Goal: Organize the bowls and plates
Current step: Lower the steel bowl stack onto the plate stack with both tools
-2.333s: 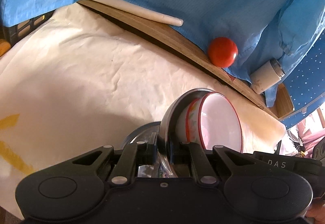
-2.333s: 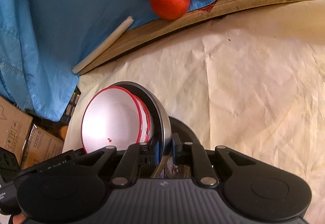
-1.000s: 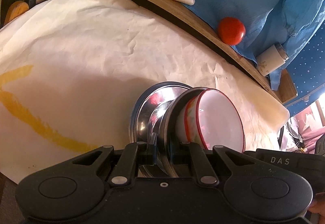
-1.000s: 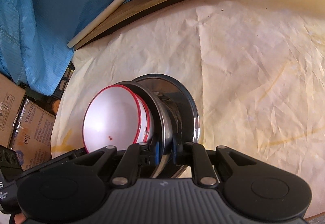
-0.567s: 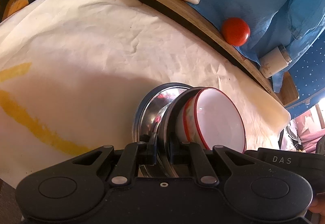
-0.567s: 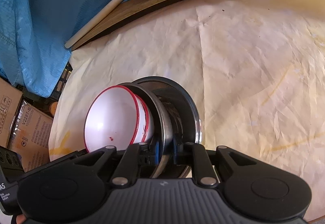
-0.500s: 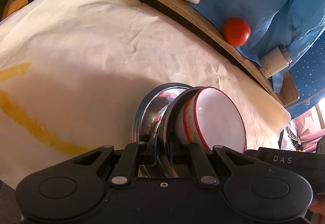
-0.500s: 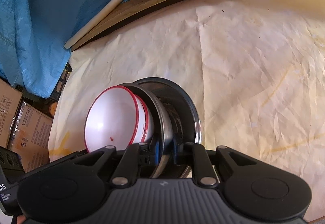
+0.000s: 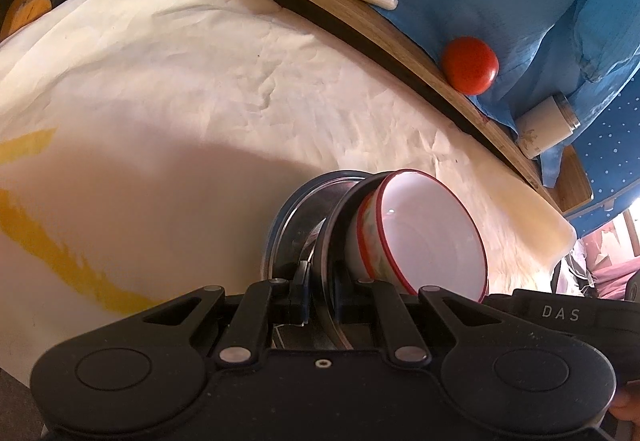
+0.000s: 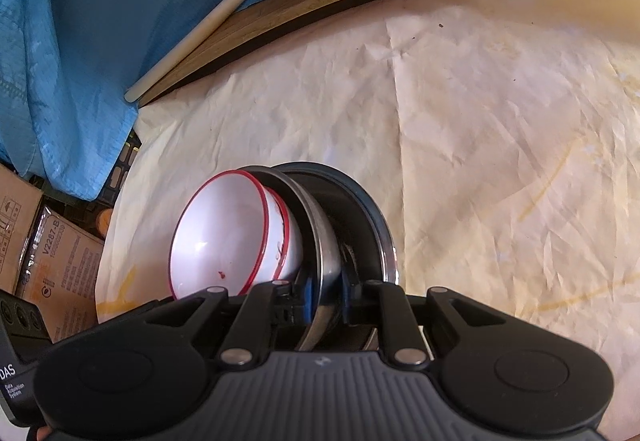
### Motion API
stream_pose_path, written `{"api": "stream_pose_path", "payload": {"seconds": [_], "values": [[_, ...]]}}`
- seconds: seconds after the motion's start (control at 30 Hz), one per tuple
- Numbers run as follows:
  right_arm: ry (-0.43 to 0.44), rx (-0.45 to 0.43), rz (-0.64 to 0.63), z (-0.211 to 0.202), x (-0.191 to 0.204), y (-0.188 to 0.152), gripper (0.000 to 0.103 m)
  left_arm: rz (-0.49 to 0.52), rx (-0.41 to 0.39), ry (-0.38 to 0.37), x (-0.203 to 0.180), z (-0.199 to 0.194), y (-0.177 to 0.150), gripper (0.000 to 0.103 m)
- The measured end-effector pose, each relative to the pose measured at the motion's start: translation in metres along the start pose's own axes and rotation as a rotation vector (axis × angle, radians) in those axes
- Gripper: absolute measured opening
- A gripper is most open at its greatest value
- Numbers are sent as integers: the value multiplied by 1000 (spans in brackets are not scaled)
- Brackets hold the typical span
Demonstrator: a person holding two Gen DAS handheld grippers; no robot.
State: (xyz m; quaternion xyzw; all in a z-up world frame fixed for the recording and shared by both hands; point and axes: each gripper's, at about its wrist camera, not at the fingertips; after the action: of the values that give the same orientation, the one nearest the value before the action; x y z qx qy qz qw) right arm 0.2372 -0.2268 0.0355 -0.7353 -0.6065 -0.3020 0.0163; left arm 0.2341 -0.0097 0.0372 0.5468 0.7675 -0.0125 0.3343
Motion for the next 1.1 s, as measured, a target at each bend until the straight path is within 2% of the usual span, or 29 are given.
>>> {"api": "stream_pose_path", "payload": {"seconds": [0.9,1.1], "values": [[12,-4,-4,2,-2,0,19,-5,17,3,3,2,4,10],[15,-2,0,1,-3,0,20,4,-20,3,1,-6,5,10]]}}
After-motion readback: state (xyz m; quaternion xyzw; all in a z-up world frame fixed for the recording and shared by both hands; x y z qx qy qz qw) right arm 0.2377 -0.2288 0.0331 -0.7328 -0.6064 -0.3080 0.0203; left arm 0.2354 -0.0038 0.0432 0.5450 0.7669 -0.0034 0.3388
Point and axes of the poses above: each gripper's, at about its wrist camera, not at the fingertips, and z roughly the way its jaws point, x to its left, y to its top, and after that the axes turned 7 degrees about -z, right-handed
